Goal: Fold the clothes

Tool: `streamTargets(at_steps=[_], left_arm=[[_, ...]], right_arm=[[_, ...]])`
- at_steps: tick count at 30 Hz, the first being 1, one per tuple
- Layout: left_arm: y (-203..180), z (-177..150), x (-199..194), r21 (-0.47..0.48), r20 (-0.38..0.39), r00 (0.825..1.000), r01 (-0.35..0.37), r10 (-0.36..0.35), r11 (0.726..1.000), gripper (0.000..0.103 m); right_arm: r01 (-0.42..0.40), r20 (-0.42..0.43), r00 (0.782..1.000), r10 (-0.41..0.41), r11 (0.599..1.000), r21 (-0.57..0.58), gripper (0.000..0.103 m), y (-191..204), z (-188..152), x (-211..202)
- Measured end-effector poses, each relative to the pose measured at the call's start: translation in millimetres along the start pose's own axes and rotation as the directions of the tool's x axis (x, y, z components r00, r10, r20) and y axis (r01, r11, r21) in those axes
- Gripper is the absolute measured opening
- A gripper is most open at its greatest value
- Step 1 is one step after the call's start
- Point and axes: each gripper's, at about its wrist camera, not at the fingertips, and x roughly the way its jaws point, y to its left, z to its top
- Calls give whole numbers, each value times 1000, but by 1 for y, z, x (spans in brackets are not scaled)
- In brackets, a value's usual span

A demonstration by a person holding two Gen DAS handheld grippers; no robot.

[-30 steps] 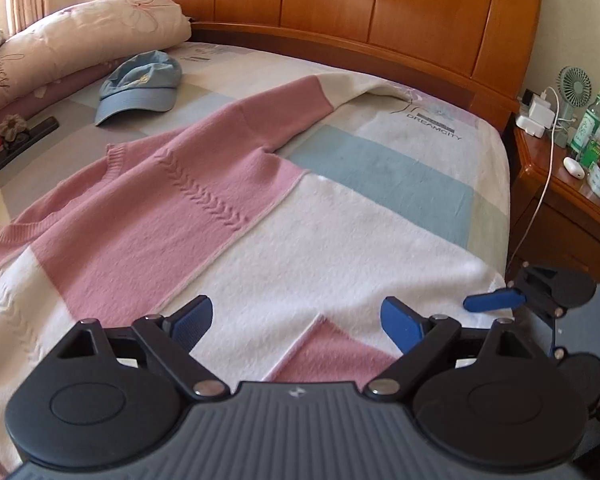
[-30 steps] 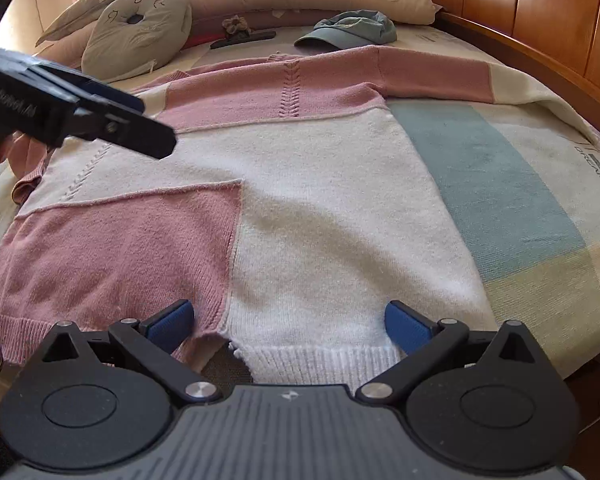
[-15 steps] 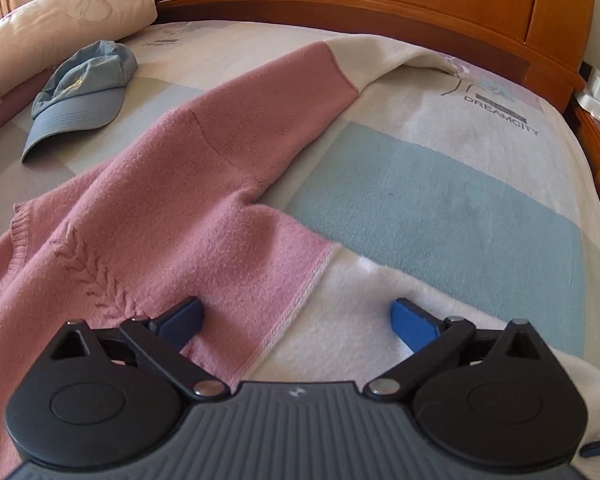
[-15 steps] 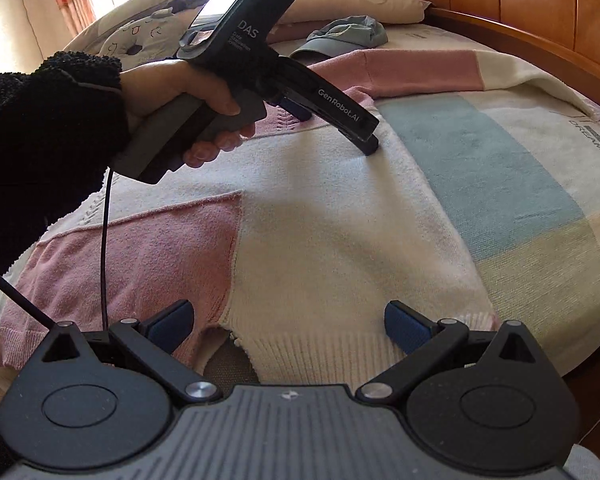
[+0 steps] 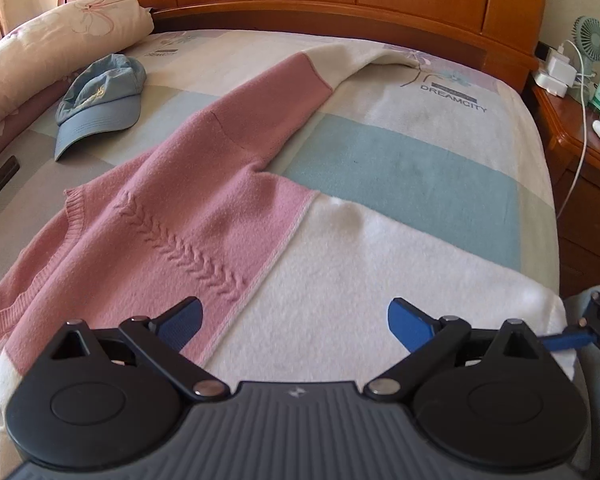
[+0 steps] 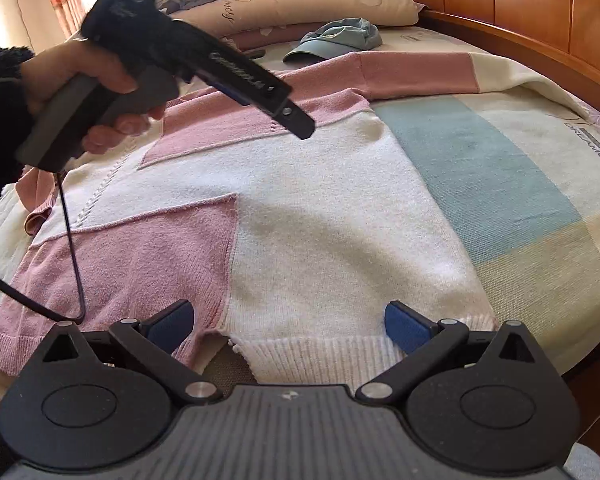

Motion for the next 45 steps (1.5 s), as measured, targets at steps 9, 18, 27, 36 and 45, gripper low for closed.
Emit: streamTargets(at_steps=[9, 18, 27, 36, 45], left_arm=[[-5, -65, -6, -48, -90, 995, -36, 31, 998, 99], [-3, -83, -5, -93, -67, 997, -48, 42, 994, 100], [-15, -115, -42, -77, -62, 990, -131, 126, 988, 100], [-21, -160, -58, -178, -76, 993, -101, 88, 979, 101], [-28, -173, -80, -146, -55, 993, -111, 104, 983, 101]], right_arm=[[52, -13, 999, -52, 998, -29, 103, 10, 0, 4], [124, -28, 991, -127, 987, -101, 103, 24, -1, 11], [132, -21, 991, -135, 985, -107, 103, 24, -4, 11], [151, -12, 988, -153, 983, -101, 103, 27, -4, 12], [174, 2, 985, -174, 981, -87, 103, 29, -5, 14]])
